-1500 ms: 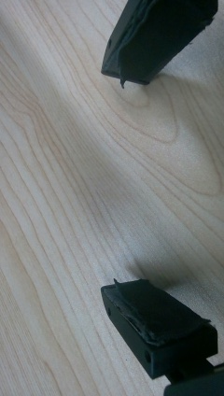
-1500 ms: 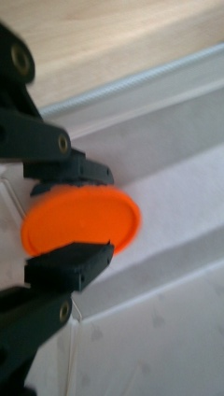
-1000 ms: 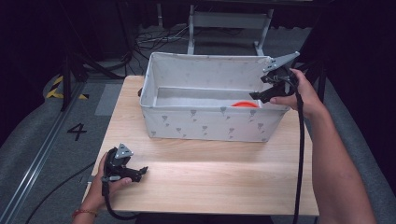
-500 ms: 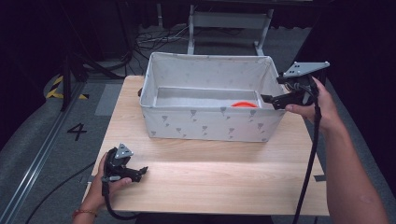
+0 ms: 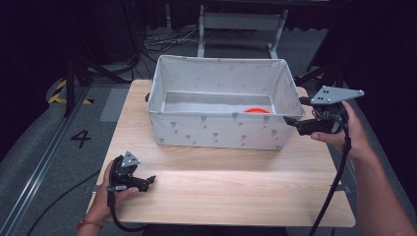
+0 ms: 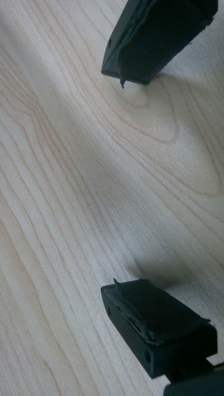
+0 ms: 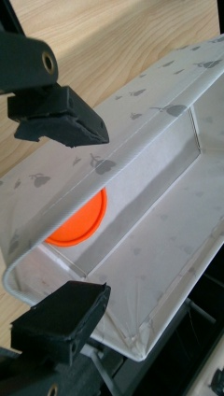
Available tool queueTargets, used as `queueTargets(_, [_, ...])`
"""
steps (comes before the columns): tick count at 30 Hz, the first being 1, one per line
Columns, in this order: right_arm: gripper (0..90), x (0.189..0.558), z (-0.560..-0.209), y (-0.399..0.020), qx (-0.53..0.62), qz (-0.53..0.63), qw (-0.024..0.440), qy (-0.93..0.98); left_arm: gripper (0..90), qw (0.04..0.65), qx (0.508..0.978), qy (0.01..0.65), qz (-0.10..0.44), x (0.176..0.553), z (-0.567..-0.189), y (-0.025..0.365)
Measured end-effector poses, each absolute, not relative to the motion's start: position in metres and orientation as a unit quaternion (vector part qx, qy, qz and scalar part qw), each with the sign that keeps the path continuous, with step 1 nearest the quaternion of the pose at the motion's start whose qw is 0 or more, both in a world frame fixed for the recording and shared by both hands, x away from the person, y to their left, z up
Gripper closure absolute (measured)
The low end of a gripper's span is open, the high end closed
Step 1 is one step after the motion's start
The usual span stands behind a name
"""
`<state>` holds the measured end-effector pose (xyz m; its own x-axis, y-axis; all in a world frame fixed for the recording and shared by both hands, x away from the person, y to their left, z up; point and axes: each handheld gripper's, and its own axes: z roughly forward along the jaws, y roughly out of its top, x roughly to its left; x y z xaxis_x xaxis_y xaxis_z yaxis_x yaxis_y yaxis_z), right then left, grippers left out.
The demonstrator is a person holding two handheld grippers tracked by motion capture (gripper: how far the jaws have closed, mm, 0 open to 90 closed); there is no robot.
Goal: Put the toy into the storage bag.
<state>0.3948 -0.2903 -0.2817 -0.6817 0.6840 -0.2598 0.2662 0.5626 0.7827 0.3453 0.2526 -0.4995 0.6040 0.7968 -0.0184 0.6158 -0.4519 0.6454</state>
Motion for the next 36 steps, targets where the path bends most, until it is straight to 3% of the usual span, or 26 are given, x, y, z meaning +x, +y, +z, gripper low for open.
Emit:
queueTargets(15, [19.8, 0.353, -0.316, -0.293, 0.279, 0.370, 0.314, 0.828, 0.2, 0.313, 0.839, 0.421, 0.145, 0.346, -0.500, 0.252])
queueTargets(28, [19.1, 0.342, -0.377, -0.309, 0.296, 0.338, 0.296, 0.843, 0.4, 0.314, 0.838, 0.422, 0.147, 0.346, -0.500, 0.252])
queueTargets(36, [19.0, 0.345, -0.422, -0.326, 0.322, 0.326, 0.260, 0.850, 0.4, 0.314, 0.838, 0.422, 0.147, 0.346, -0.500, 0.252])
